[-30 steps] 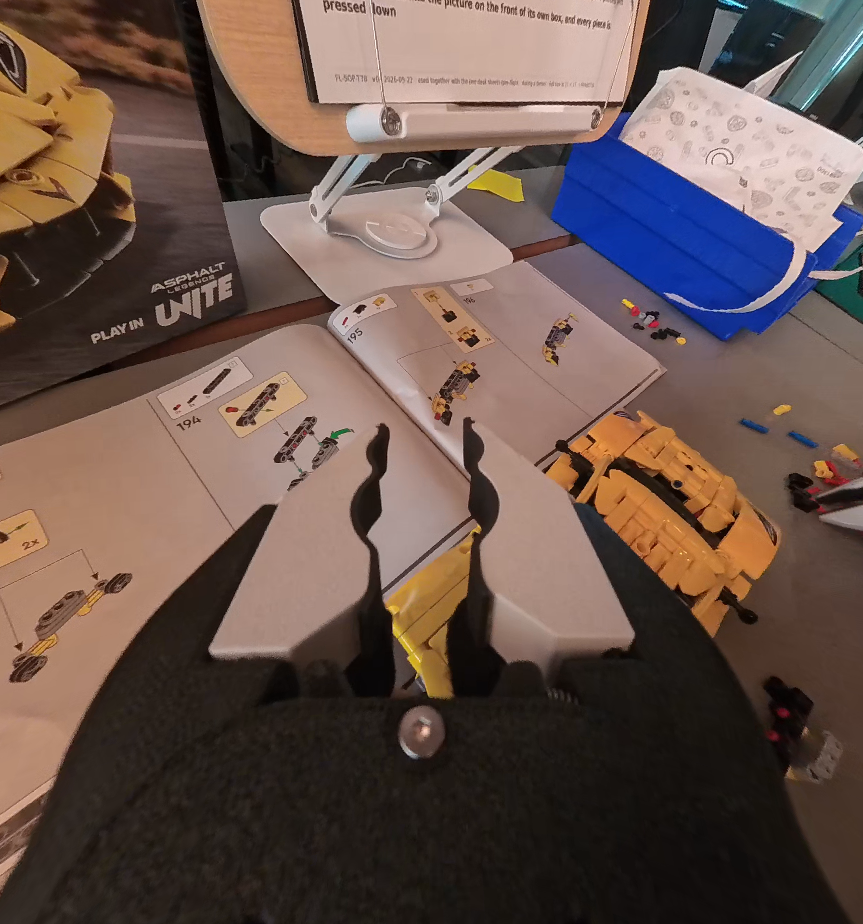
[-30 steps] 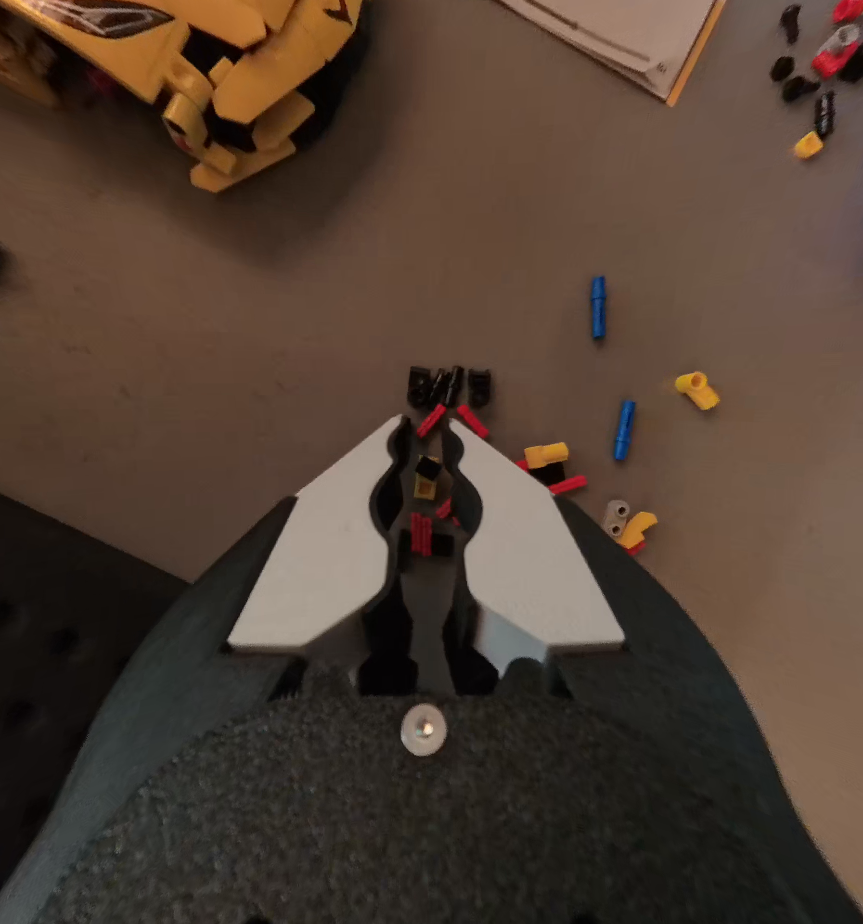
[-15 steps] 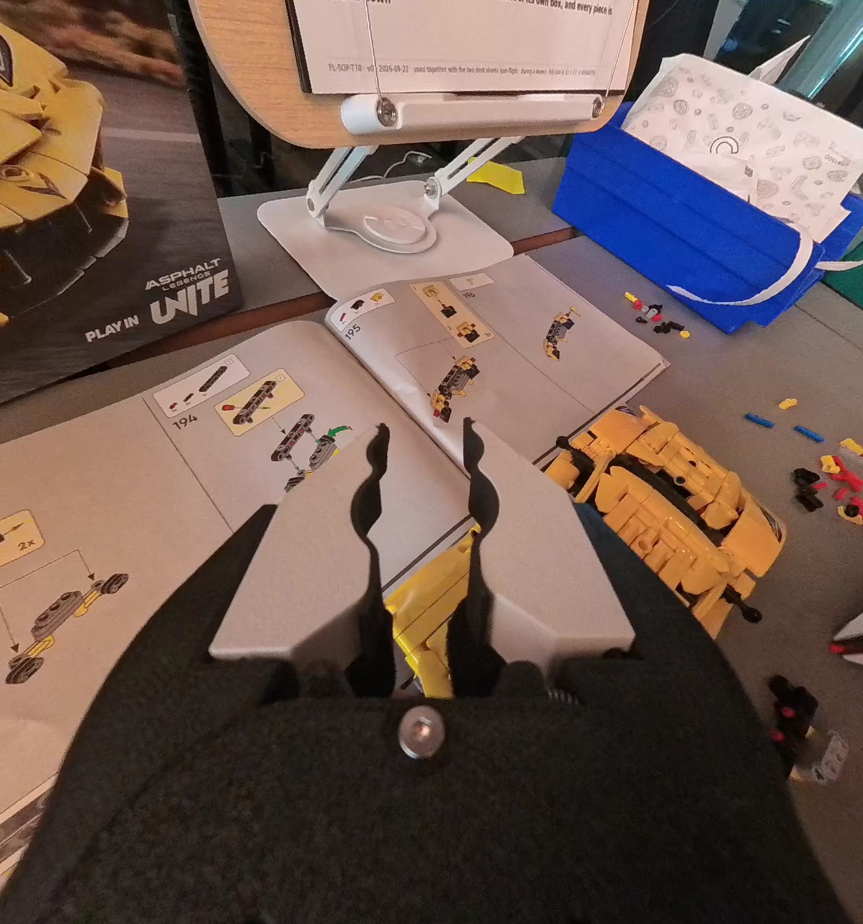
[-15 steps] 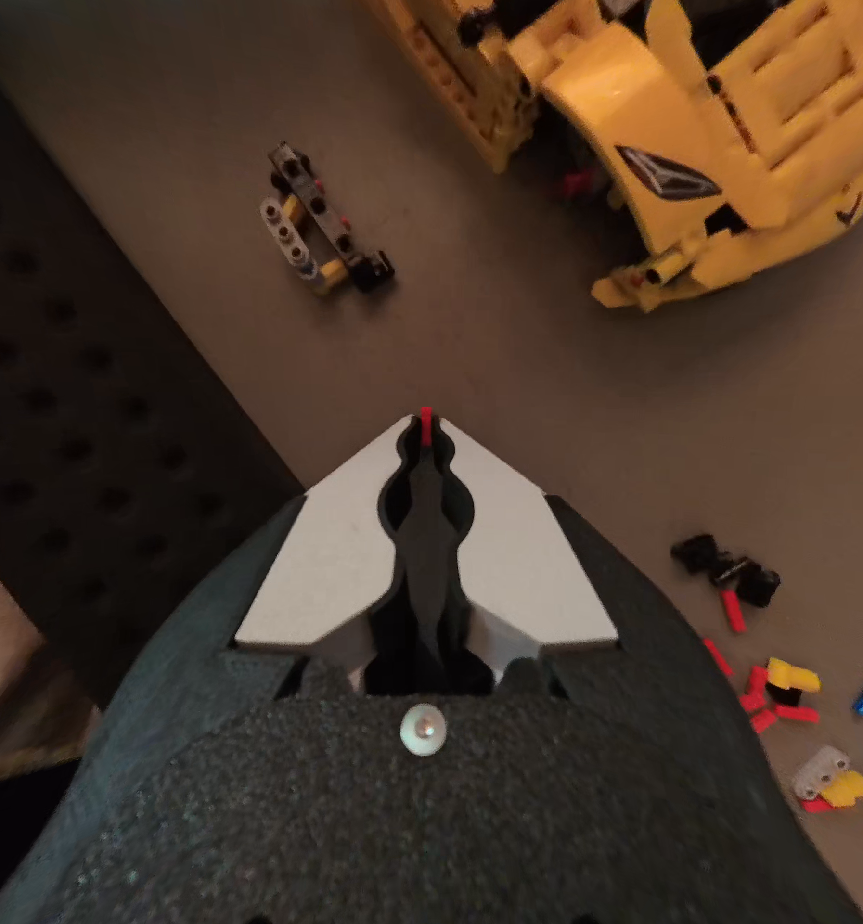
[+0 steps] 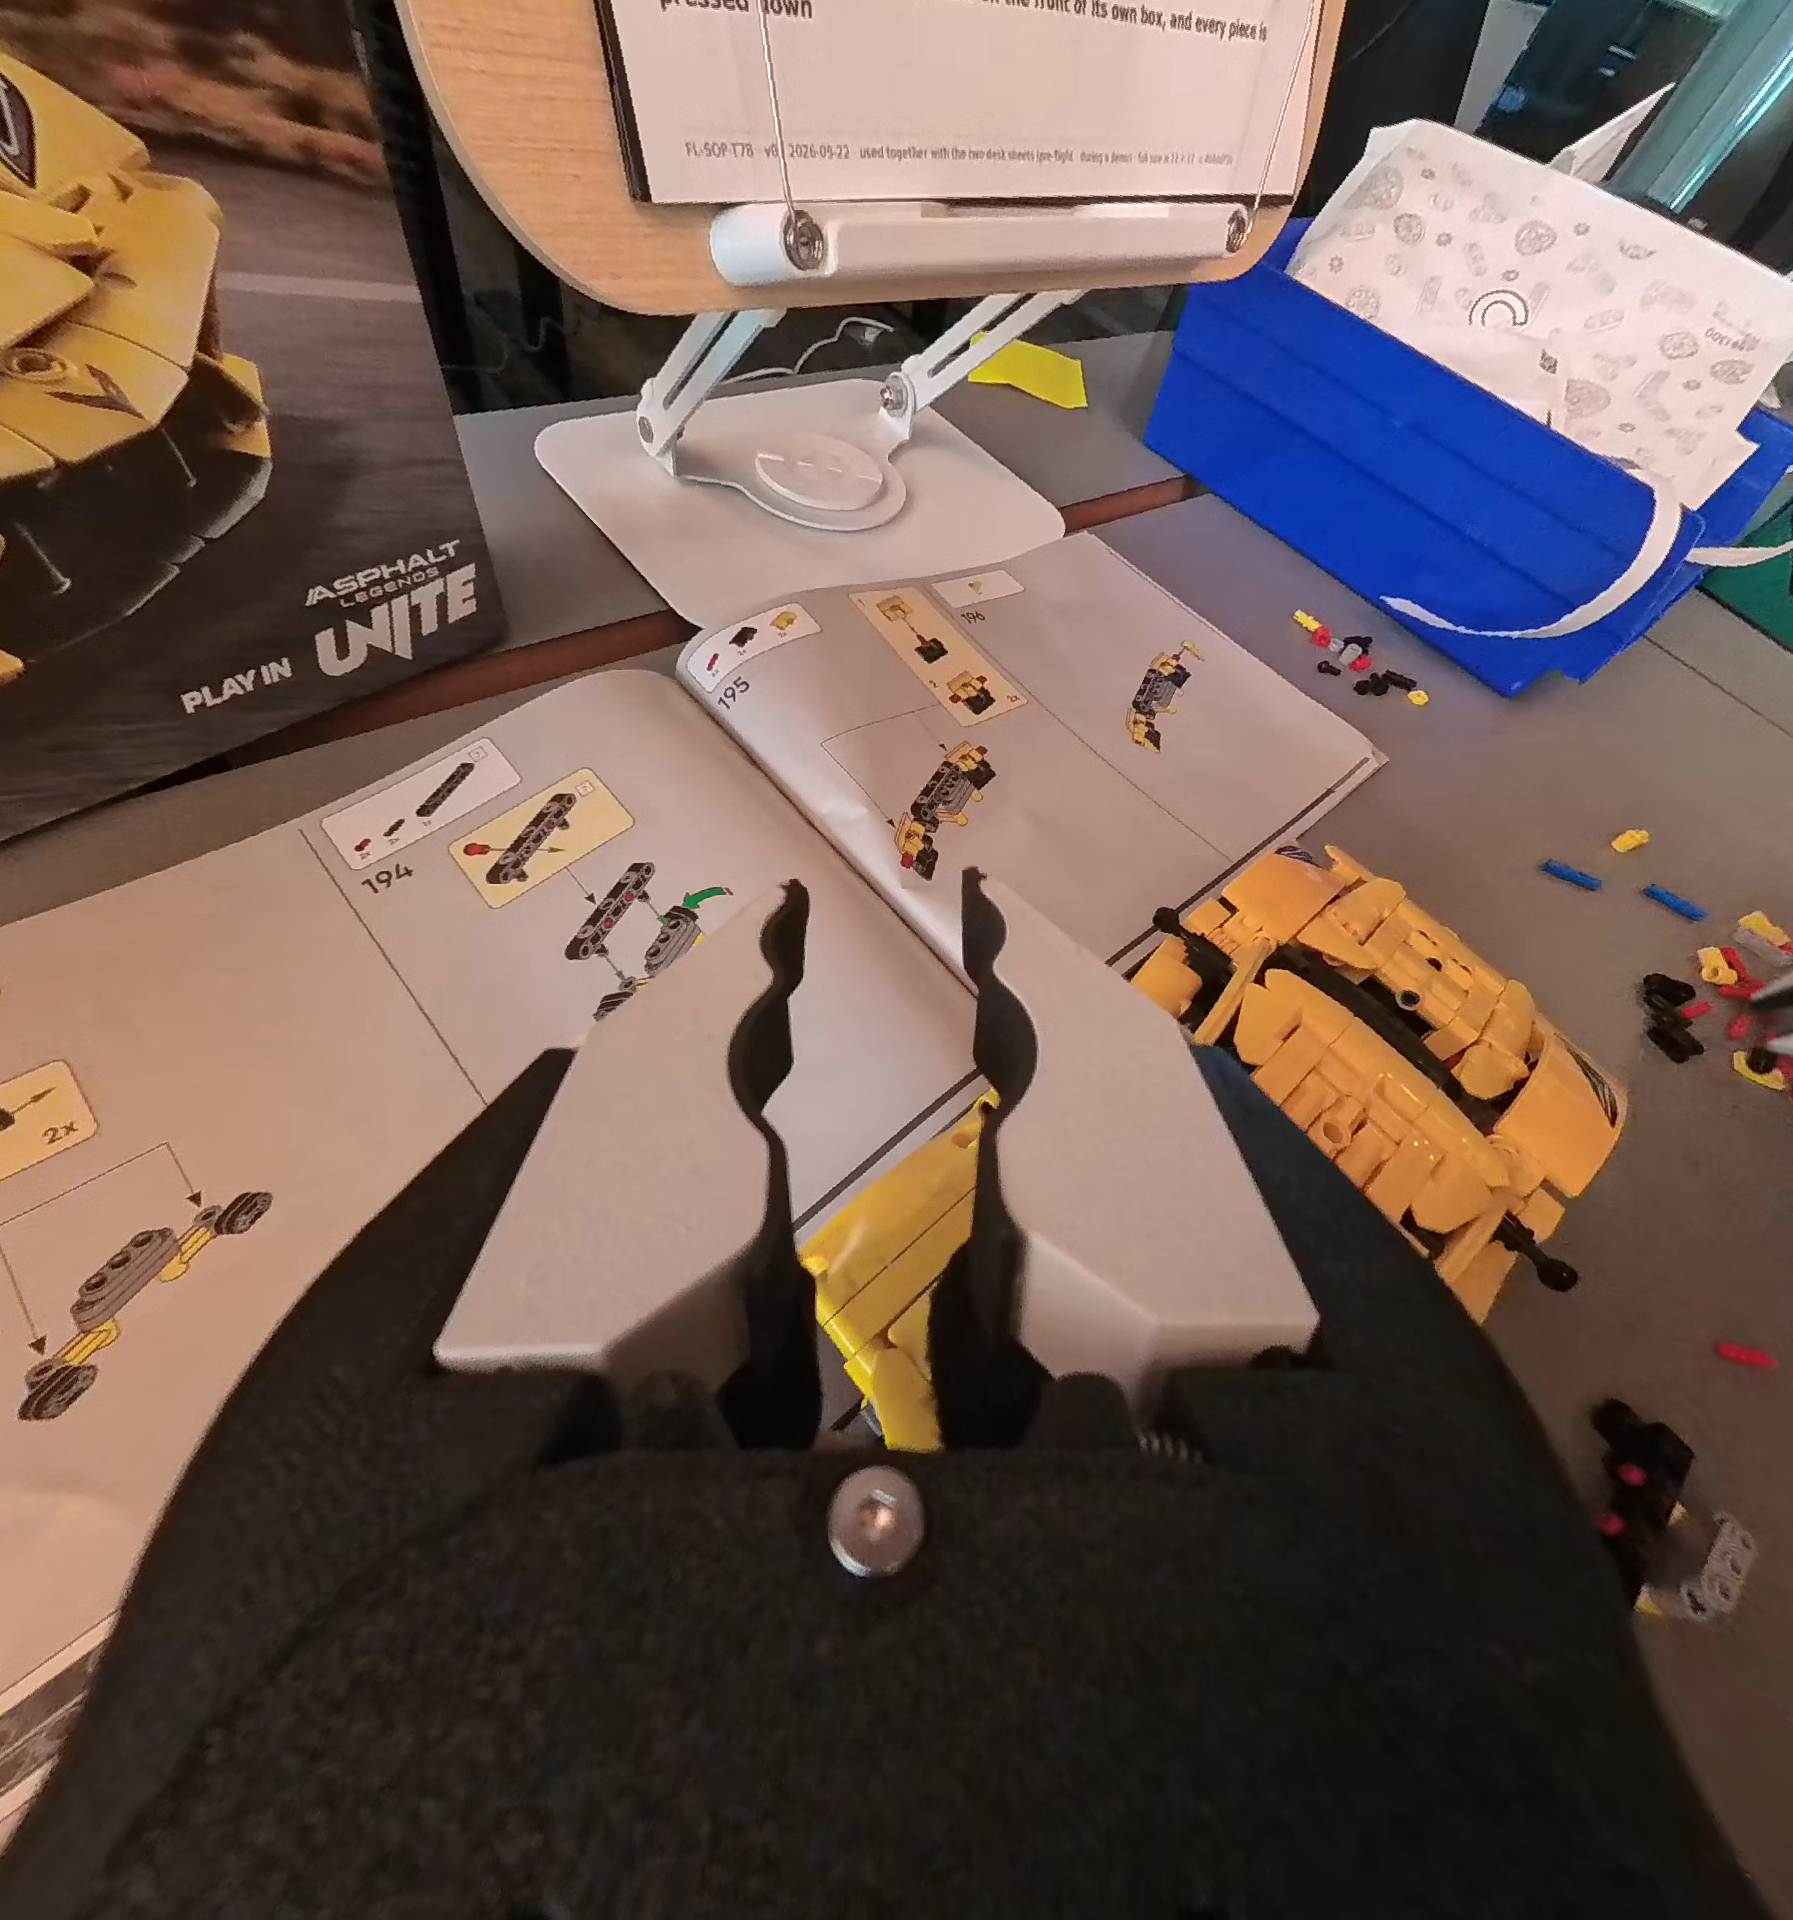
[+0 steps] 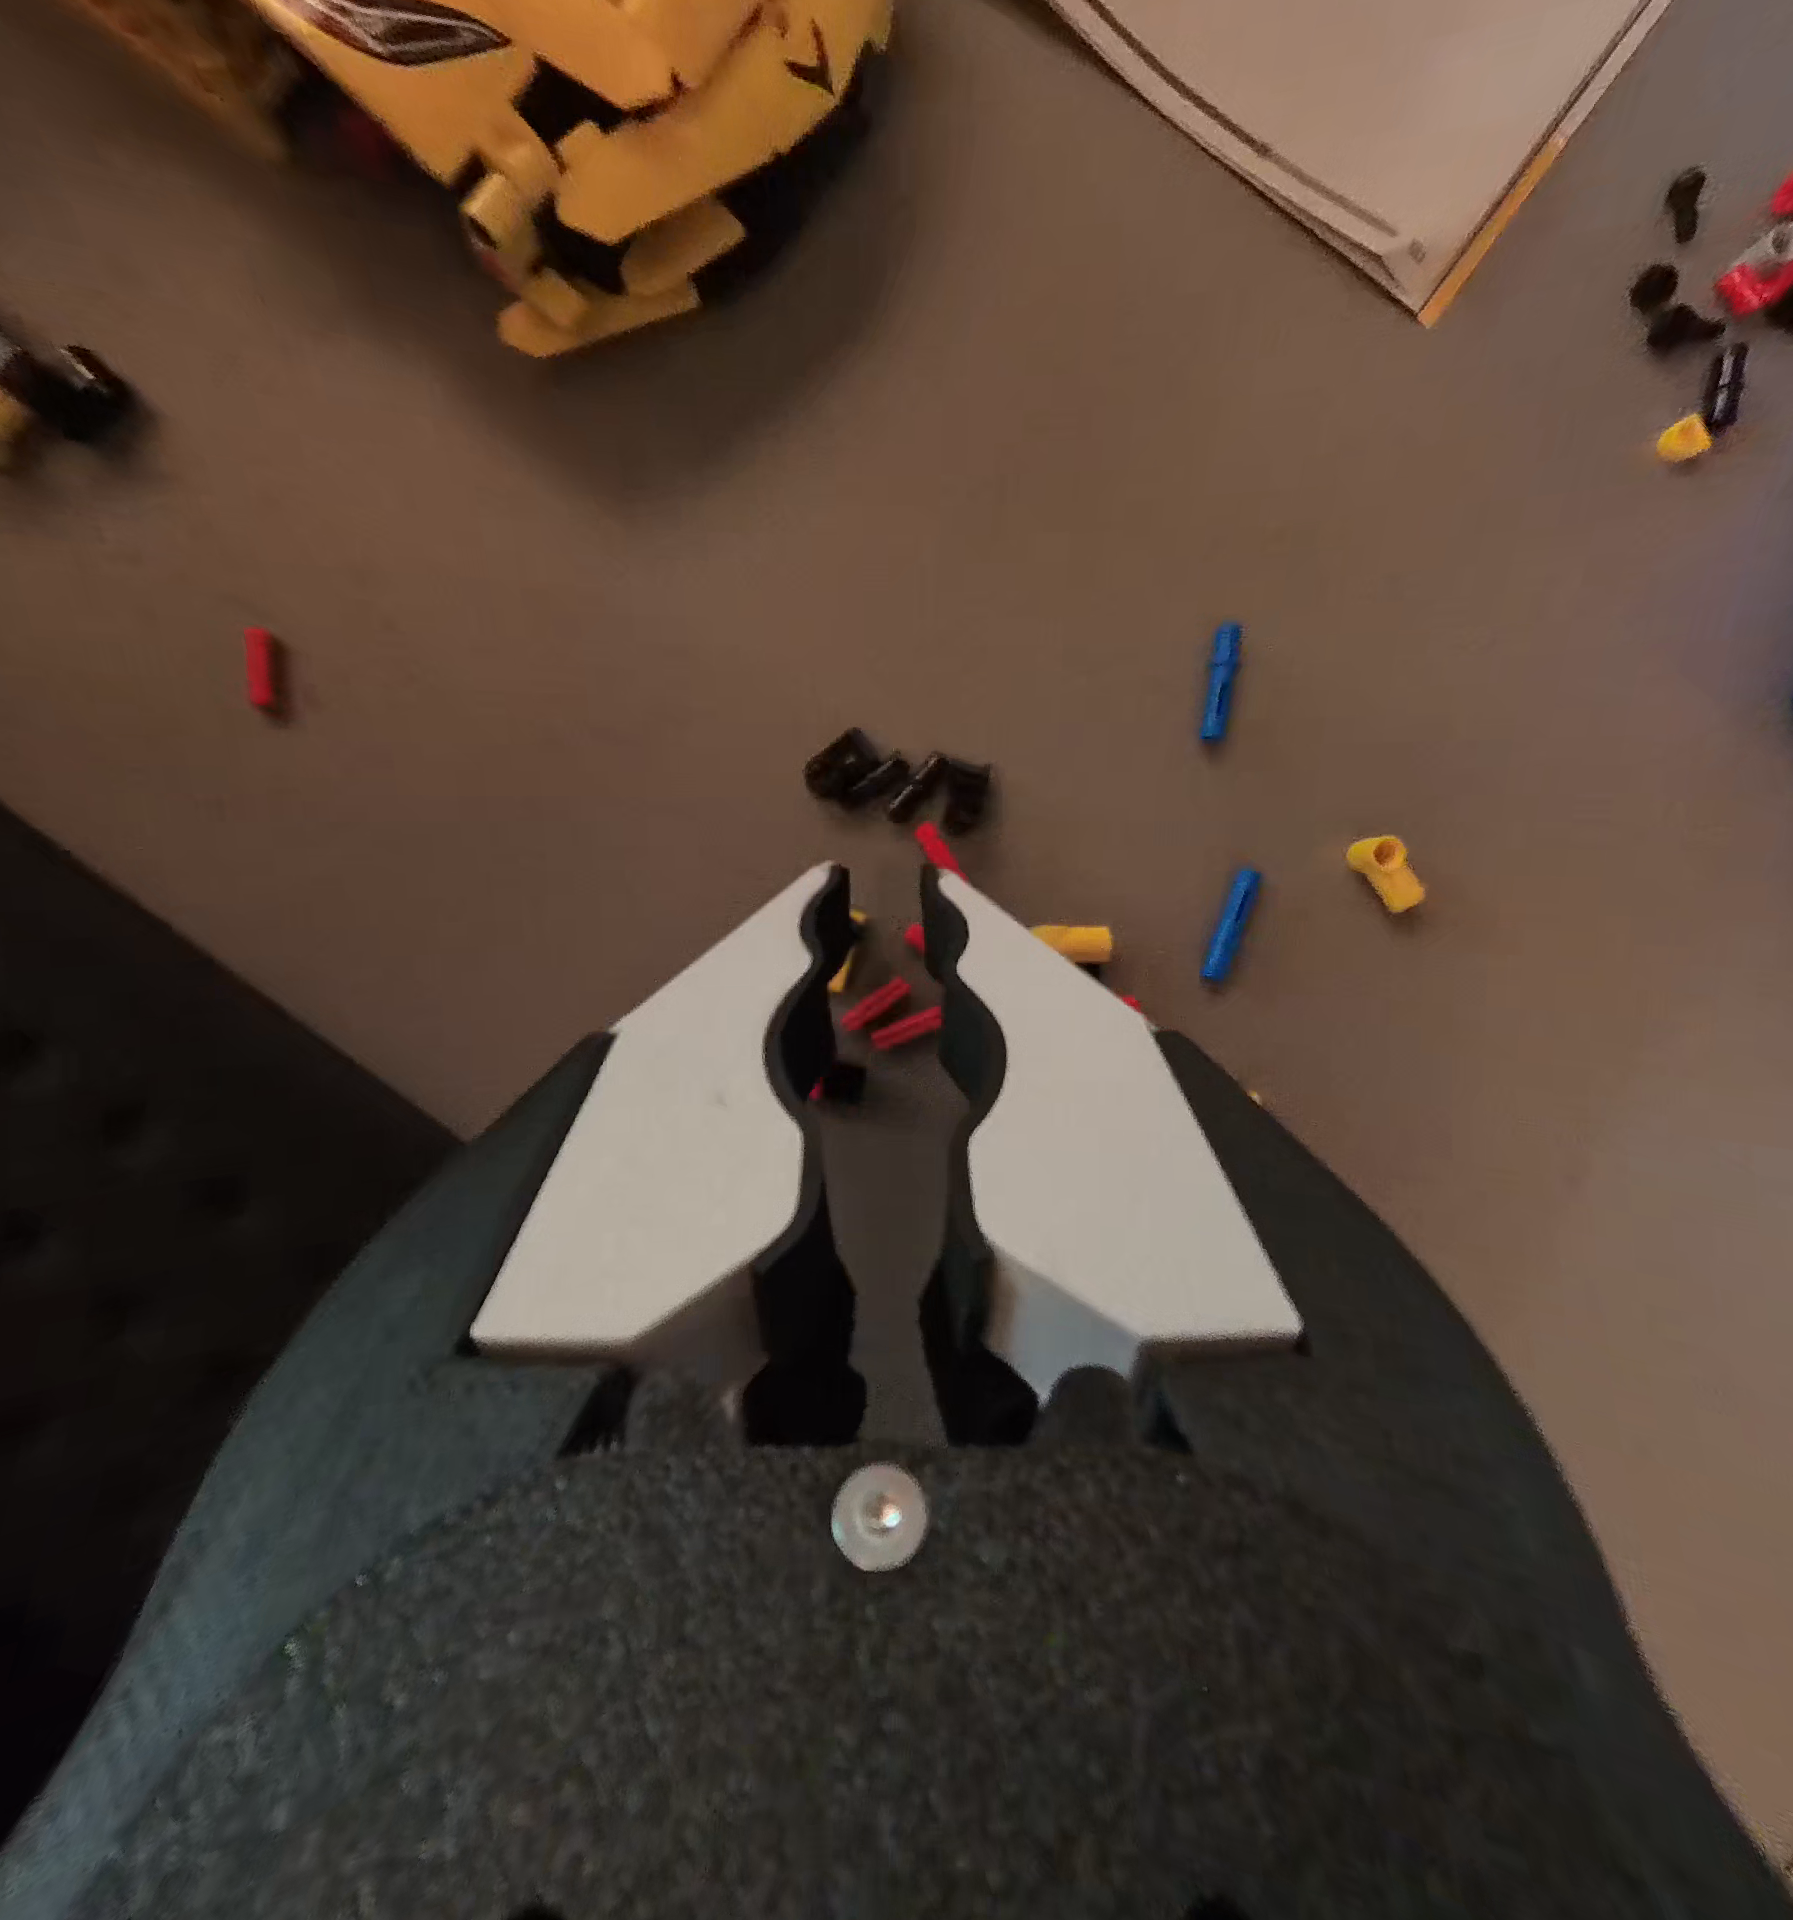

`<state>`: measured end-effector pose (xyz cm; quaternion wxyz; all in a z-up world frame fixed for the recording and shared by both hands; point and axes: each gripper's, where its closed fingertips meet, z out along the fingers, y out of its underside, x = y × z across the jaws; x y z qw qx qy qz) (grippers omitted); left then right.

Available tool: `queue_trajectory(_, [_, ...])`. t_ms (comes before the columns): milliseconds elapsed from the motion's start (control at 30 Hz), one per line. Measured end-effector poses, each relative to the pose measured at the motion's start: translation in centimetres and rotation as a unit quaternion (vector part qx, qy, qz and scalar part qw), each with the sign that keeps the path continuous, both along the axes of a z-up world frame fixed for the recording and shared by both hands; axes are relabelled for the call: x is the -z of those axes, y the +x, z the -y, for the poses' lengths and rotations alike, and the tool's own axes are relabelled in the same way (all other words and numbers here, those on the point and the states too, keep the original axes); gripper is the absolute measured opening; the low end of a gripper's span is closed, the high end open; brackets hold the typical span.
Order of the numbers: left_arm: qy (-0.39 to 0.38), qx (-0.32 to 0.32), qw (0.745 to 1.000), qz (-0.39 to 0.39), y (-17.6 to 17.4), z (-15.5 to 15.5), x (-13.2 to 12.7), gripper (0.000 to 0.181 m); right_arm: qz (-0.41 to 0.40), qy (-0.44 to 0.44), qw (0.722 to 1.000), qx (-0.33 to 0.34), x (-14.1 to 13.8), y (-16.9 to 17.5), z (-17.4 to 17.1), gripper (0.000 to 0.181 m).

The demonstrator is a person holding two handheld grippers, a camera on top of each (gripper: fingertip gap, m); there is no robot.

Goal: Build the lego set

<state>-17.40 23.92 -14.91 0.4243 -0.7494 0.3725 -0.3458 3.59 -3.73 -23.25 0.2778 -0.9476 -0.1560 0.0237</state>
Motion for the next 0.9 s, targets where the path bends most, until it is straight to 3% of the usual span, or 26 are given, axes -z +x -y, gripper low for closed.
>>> queue_trajectory(167, [0.001, -0.002, 1.000, -0.002, -0.1, -0.1, 0.1, 0.029, 0.020, -0.006, 1.000, -0.018, 1.4, 0.7, -0.9, 0.013])
queue_trajectory(467, [0.001, -0.002, 1.000, -0.002, -0.1, -0.1, 0.1, 0.029, 0.040, -0.003, 0.999, -0.033, 1.0, 0.0, -0.5, 0.003])
queue_trajectory(633, [0.003, -0.002, 1.000, -0.003, -0.1, -0.1, 0.0, 0.029, -0.031, 0.012, 0.994, -0.100, -1.0, -6.8, -0.7, 0.003])
queue_trajectory(733, [0.004, -0.001, 1.000, -0.003, 0.0, 0.0, 0.1, 0.029, -0.054, -0.016, 0.987, -0.150, 0.3, -11.4, 0.1, 0.003])
queue_trajectory(900, [0.006, -0.001, 1.000, -0.002, 0.0, 0.0, -0.2, 0.029, -0.039, -0.022, 0.986, -0.160, 1.5, -12.5, 0.2, 0.004])
